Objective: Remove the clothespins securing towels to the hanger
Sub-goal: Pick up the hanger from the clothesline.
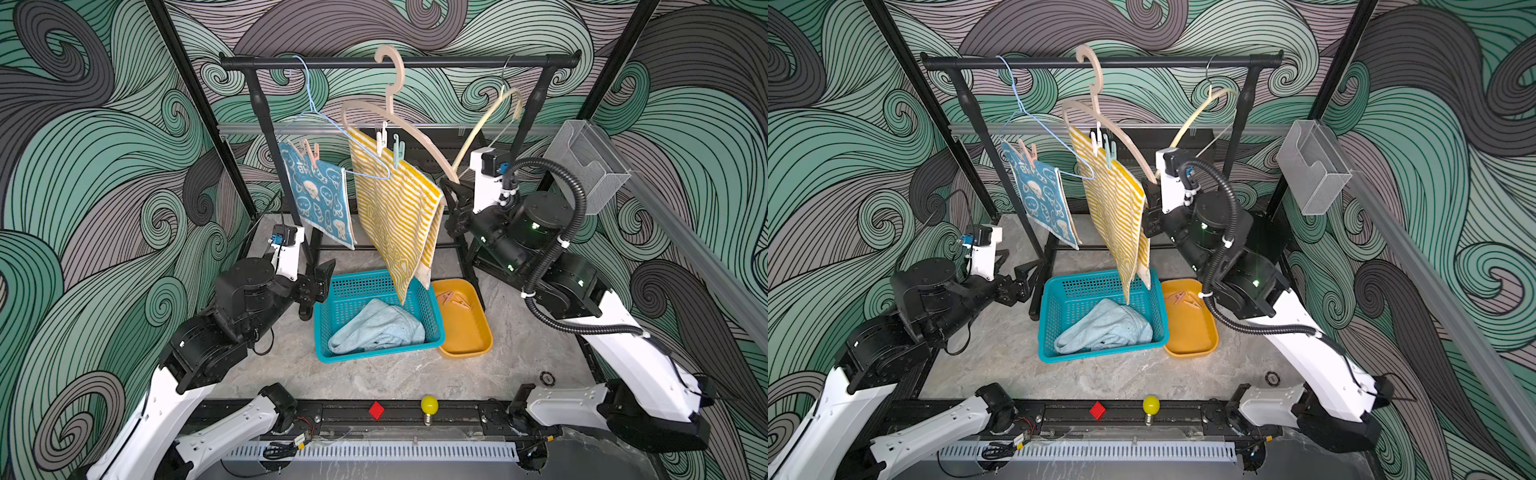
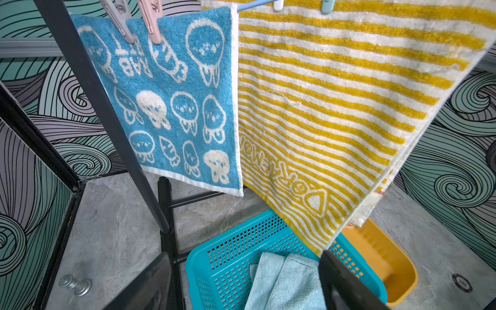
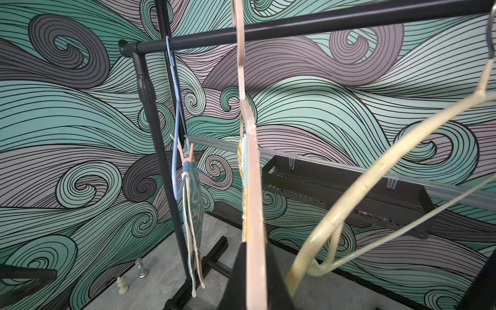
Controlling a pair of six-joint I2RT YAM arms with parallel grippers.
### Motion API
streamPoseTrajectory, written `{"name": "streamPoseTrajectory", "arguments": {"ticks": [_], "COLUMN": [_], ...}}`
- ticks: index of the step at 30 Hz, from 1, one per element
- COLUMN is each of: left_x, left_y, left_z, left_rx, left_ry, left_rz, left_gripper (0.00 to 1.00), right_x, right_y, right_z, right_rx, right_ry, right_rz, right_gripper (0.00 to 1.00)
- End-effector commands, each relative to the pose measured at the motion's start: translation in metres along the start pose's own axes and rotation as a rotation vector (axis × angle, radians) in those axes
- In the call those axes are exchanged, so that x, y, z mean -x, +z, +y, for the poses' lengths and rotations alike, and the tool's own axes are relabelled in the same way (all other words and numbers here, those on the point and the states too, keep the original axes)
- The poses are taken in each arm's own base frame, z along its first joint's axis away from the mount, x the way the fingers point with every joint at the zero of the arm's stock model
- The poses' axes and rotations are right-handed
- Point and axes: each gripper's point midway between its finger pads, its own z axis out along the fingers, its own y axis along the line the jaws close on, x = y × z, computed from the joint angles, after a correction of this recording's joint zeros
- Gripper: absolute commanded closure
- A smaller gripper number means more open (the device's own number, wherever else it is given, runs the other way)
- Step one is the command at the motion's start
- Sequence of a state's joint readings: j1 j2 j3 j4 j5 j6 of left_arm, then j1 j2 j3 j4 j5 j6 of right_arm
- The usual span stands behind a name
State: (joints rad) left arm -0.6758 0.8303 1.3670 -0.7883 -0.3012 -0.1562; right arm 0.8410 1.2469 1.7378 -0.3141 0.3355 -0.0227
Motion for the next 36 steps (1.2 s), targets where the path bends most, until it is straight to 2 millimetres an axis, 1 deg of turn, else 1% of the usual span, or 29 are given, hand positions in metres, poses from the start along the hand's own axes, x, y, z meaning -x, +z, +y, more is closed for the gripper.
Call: {"name": "streamPoseTrajectory", "arguments": {"ticks": [1, 4, 9, 10, 11, 14, 21, 27, 32, 36], "left_x": [0.006, 0.006, 0.003, 0.002, 0.002, 0.001, -0.002, -0.003, -0.002, -0.004], "left_y": [-0.001, 0.001, 0.003, 0.005, 0.005, 0.007, 0.007, 0.005, 0.000, -0.003], "left_z": [-0.004, -0.002, -0.002, -0.003, -0.003, -0.004, -0.006, -0.005, -0.004, -0.002], "left_rx": [-0.015, -0.001, 0.000, -0.001, 0.000, -0.005, -0.018, -0.017, -0.019, -0.015], "left_ry": [0.018, 0.025, 0.036, 0.037, 0.037, 0.035, 0.017, 0.011, 0.003, 0.001], "left_rz": [-0.006, -0.008, 0.009, 0.014, 0.015, 0.025, 0.027, 0.024, 0.007, 0.009], "left_gripper": [0.16, 0.16, 0.16, 0.16, 0.16, 0.16, 0.16, 0.16, 0.16, 0.16], "right_x": [0.035, 0.029, 0.021, 0.021, 0.015, 0.010, 0.008, 0.008, 0.011, 0.017], "right_y": [-0.025, -0.039, -0.060, -0.064, -0.066, -0.073, -0.089, -0.100, -0.110, -0.117], "right_z": [-0.011, -0.019, -0.025, -0.025, -0.023, -0.019, -0.016, -0.009, -0.006, 0.004], "right_rx": [0.009, 0.004, 0.022, 0.031, 0.044, 0.081, 0.127, 0.185, 0.217, 0.283], "right_ry": [0.073, 0.074, 0.088, 0.088, 0.078, 0.076, 0.088, 0.091, 0.099, 0.125], "right_rz": [-0.112, -0.094, -0.071, -0.071, -0.044, -0.014, 0.013, 0.044, 0.058, 0.056], "right_gripper": [1.00, 1.00, 1.00, 1.00, 1.00, 1.00, 1.00, 1.00, 1.00, 1.00]}}
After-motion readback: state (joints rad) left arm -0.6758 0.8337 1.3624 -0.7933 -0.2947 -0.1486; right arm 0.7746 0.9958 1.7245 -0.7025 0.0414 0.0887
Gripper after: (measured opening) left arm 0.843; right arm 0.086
